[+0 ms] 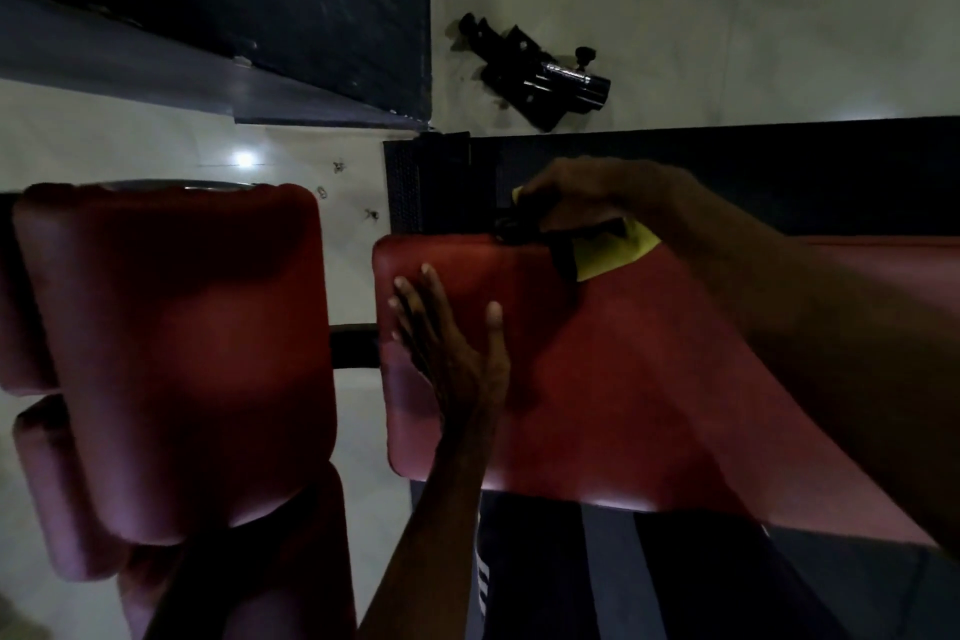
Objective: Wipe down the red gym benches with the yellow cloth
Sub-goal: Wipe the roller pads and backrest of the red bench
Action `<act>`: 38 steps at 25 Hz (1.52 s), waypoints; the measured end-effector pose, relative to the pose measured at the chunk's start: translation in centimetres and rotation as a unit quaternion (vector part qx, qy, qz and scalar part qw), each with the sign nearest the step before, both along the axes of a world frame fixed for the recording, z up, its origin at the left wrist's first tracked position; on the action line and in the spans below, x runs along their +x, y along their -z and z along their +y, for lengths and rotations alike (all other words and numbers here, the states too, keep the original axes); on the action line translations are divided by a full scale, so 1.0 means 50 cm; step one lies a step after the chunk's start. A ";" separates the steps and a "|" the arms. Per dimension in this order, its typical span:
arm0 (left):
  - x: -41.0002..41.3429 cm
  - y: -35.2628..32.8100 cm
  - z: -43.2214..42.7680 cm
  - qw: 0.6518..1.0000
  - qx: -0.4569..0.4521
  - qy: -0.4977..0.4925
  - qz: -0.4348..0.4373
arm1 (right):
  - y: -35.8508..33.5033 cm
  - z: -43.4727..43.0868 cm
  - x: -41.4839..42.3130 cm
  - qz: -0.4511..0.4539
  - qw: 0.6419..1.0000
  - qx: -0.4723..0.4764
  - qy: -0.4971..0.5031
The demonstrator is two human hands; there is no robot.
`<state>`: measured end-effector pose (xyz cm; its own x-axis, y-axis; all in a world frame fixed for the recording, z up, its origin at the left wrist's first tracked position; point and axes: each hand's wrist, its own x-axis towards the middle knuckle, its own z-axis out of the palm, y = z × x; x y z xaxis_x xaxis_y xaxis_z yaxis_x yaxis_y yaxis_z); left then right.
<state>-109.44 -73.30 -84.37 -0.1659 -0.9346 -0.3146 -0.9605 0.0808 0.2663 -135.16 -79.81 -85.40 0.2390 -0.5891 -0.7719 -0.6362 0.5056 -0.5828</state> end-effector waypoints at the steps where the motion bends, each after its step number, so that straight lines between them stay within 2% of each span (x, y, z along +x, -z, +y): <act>1: -0.002 0.008 -0.002 1.000 -0.014 -0.004 0.016 | 0.000 0.015 -0.006 -0.003 1.000 0.013 0.003; 3: -0.014 0.021 -0.020 0.999 -0.032 0.015 0.030 | 0.011 0.026 0.005 0.001 1.000 0.004 0.011; 6: -0.059 0.029 -0.054 0.990 -0.037 0.103 0.084 | 0.011 0.033 0.003 0.026 0.999 -0.039 0.007; 9: -0.084 0.046 -0.063 0.987 -0.069 0.142 0.045 | -0.016 0.082 -0.076 0.021 1.000 0.004 0.009; 11: -0.088 0.053 -0.051 0.984 -0.092 0.150 0.017 | -0.034 0.117 -0.108 0.028 0.999 0.019 0.019; 17: -0.090 0.056 -0.049 0.982 -0.108 0.155 -0.007 | -0.043 0.133 -0.071 0.110 0.992 -0.061 -0.005; 21: -0.087 0.057 -0.047 0.981 -0.109 0.158 -0.006 | -0.058 0.224 -0.162 0.172 0.985 0.032 -0.008; 23: -0.087 0.059 -0.047 0.981 -0.114 0.159 -0.006 | -0.059 0.241 -0.166 0.212 0.976 0.035 0.028; 29: -0.084 0.061 -0.046 0.979 -0.117 0.163 -0.024 | -0.062 0.167 -0.037 0.201 0.977 -0.066 0.026; 32: -0.086 0.054 -0.048 0.980 -0.115 0.160 -0.022 | -0.071 0.223 -0.097 0.191 0.980 -0.033 0.054; 35: -0.097 0.032 -0.028 0.982 -0.085 0.165 0.021 | -0.071 0.303 -0.177 0.241 0.967 0.037 0.079; 38: -0.136 0.020 0.047 0.982 -0.044 0.185 0.017 | -0.062 0.314 -0.168 0.311 0.938 0.050 0.145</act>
